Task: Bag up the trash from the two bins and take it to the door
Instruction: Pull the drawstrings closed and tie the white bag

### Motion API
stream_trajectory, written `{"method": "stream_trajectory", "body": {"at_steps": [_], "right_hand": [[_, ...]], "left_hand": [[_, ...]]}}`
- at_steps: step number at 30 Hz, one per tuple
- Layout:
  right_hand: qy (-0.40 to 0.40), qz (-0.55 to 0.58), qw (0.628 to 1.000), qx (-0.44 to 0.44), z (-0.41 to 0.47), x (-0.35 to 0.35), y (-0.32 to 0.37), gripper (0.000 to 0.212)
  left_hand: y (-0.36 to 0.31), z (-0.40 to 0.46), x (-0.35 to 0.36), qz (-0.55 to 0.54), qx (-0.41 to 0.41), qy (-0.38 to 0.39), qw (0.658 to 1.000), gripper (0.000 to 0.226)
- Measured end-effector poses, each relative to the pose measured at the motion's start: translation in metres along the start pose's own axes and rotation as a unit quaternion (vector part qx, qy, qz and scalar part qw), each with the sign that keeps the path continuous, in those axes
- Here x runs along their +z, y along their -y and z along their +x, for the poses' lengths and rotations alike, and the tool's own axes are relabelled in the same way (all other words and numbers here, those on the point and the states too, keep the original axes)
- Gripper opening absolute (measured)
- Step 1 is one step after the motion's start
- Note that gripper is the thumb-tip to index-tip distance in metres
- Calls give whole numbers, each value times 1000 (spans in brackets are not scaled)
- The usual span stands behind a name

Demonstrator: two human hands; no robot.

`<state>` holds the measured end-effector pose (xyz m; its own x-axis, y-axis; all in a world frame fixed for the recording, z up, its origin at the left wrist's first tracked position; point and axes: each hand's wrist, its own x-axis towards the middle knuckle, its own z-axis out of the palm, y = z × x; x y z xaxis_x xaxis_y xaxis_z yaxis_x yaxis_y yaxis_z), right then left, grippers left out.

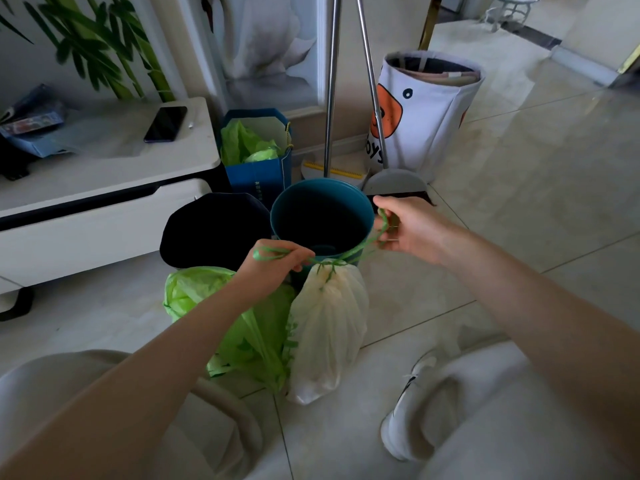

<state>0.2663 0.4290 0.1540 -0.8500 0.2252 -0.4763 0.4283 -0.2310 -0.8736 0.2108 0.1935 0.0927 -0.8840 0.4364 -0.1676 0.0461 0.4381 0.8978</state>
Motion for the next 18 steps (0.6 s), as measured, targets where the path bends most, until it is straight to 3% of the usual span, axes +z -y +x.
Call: {"method": "stream_trajectory", "body": {"at_steps": [4,7,13,18], "right_hand": [[-59,-14,998,1,6,-16,8,37],[-104,3,995,3,12,-31,11,33],[-125,-52,990,27,21,-44,-2,24],[-162,-143,975,44,28,-55,-12,19]], "left_hand": [[2,1,-17,-68,-50,-23,996,12],[7,2,-30,-56,-57,-31,996,9],[12,-4,-41,86,-64,36,994,6],[23,-10,-49,243,-51,66,966,7]]}}
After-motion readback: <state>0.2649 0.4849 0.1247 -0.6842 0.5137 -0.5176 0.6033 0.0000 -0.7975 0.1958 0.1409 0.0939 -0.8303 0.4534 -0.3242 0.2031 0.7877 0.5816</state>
